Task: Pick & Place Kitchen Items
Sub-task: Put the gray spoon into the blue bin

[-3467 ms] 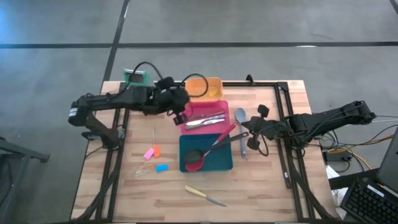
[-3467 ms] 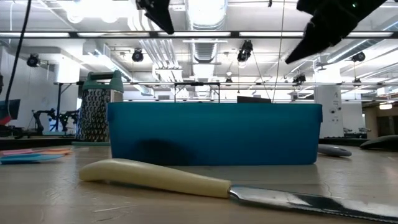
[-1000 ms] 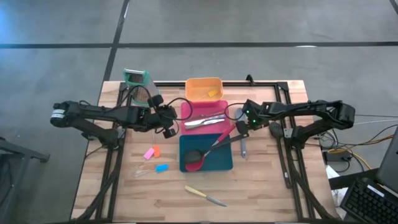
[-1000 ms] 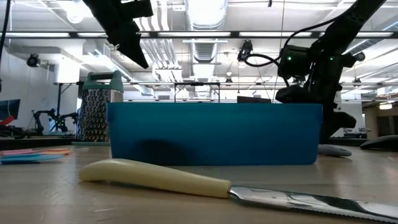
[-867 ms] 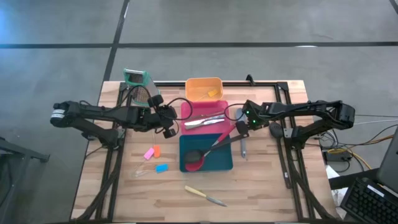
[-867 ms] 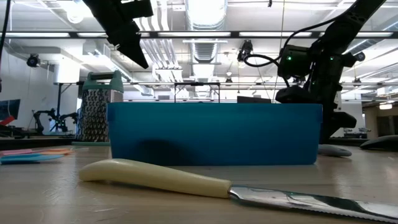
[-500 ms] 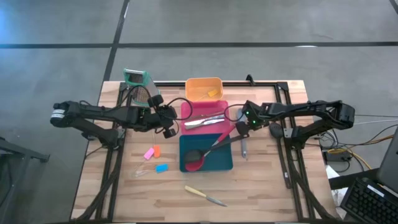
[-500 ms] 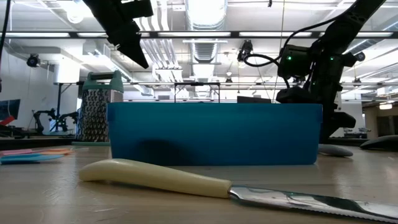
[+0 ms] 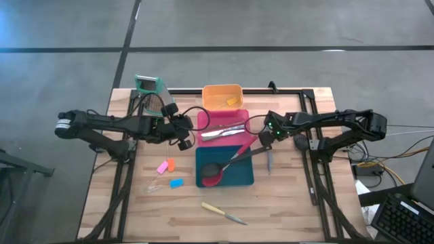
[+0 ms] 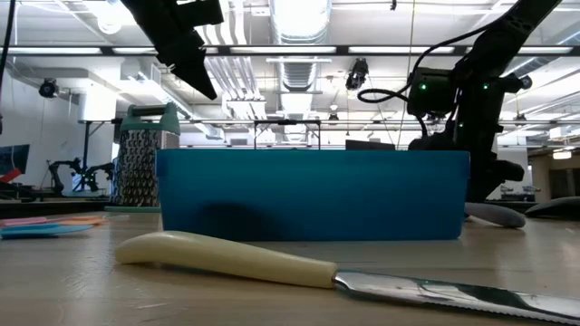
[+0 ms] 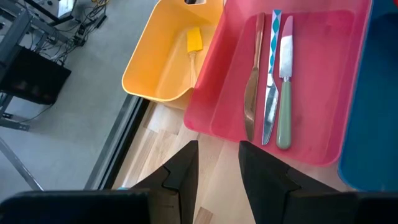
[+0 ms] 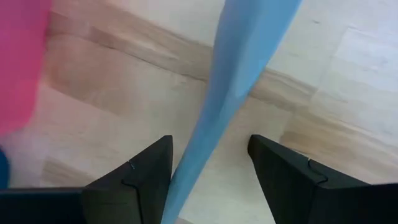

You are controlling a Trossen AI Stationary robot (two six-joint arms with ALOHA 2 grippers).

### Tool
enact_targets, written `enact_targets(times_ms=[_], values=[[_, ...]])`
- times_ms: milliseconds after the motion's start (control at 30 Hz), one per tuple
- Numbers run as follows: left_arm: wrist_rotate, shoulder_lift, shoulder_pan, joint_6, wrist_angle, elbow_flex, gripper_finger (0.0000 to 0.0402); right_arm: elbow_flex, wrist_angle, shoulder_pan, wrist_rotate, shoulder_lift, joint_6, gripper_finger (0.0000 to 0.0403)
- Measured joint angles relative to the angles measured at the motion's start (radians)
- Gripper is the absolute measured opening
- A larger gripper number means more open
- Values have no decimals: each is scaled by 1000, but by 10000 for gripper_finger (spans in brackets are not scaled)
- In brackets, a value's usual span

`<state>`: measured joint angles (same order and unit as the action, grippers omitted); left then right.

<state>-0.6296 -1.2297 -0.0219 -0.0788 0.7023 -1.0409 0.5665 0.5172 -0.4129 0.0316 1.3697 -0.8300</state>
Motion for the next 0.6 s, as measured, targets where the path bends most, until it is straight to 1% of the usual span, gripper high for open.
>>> enact_targets(times_ms=[167, 300, 400, 567, 600], values=[[0, 0, 0, 0, 1, 0, 119, -1, 63, -17, 55, 0, 22, 203], [1, 0, 0, 0, 1, 0, 119, -1, 93, -33, 66, 0, 23, 174], [1, 0, 0, 0, 1, 0, 119, -2, 98, -34, 69, 0, 23, 132], [1, 0, 0, 0, 1, 0, 119, -3, 108, -34, 64, 0, 28, 32], [1, 0, 0, 0, 1, 0, 119, -3, 109, -34, 63, 0, 32, 27]])
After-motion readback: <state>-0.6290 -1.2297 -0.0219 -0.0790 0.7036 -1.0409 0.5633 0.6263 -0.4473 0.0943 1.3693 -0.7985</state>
